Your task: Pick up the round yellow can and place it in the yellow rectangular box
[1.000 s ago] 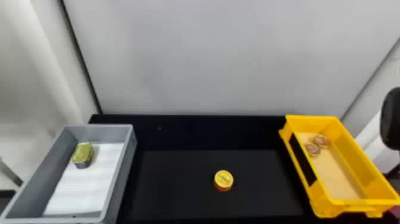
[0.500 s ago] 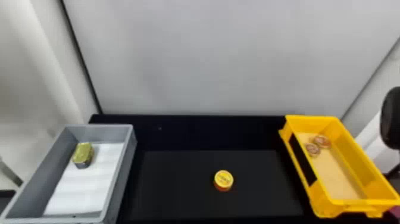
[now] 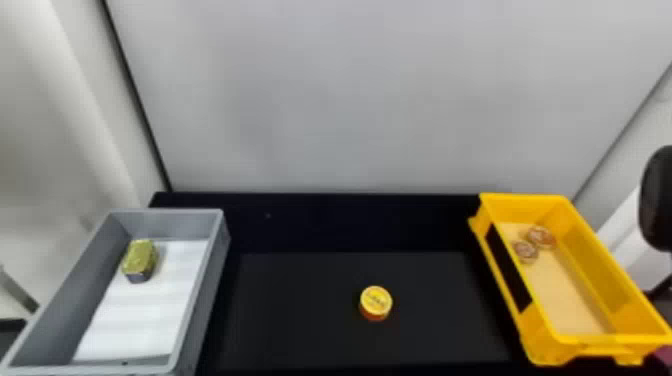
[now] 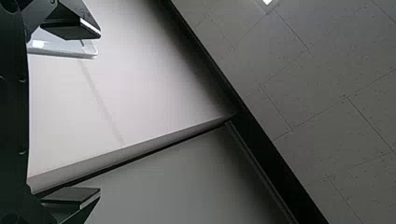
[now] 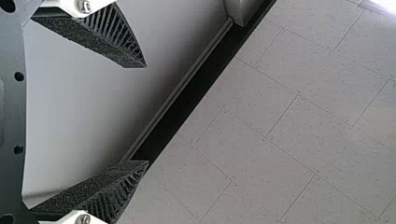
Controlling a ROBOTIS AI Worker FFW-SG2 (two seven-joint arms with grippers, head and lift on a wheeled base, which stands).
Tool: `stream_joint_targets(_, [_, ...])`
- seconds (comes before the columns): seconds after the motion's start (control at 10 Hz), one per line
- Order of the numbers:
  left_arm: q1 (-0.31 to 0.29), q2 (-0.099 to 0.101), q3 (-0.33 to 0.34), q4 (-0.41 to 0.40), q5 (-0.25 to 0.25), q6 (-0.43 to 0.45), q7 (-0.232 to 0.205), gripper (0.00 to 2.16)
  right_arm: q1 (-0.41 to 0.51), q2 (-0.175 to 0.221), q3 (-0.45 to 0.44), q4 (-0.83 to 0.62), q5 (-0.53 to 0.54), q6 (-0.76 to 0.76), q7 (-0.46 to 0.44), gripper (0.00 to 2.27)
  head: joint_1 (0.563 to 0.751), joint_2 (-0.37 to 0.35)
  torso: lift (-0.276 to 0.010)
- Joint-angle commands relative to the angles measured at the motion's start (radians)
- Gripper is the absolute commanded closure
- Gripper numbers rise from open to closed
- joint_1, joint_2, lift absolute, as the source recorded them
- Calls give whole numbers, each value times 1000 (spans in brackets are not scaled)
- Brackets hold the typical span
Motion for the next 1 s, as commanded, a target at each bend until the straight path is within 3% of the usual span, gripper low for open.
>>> stream_joint_targets(0.0, [-1,0,-1,0,0,0,1,96,0,0,4,1,-33,43,1,21,694,-78,-2])
stream_joint_targets(0.3, [-4,0,-6,0,0,0,1,96,5,17,-19,29,-275,285,1,32,694,-78,-2])
stream_joint_targets(0.4, [-6,-2,-8,2,0,0,1,96,-11,34,-34,29,-372,436,5,39,694,-78,-2])
stream_joint_targets(0.6, [-6,-2,-9,2,-2,-2,1,96,-44,106,-108,76,-553,686,61,58,694,-78,-2])
stream_joint_targets(0.7, [-6,-2,-8,2,-2,-3,1,96,-50,121,-126,124,-634,754,77,67,694,-78,-2])
stream_joint_targets(0.9, [-6,-2,-8,2,-2,-3,1,96,-64,100,-154,294,-938,867,83,79,695,-78,-2])
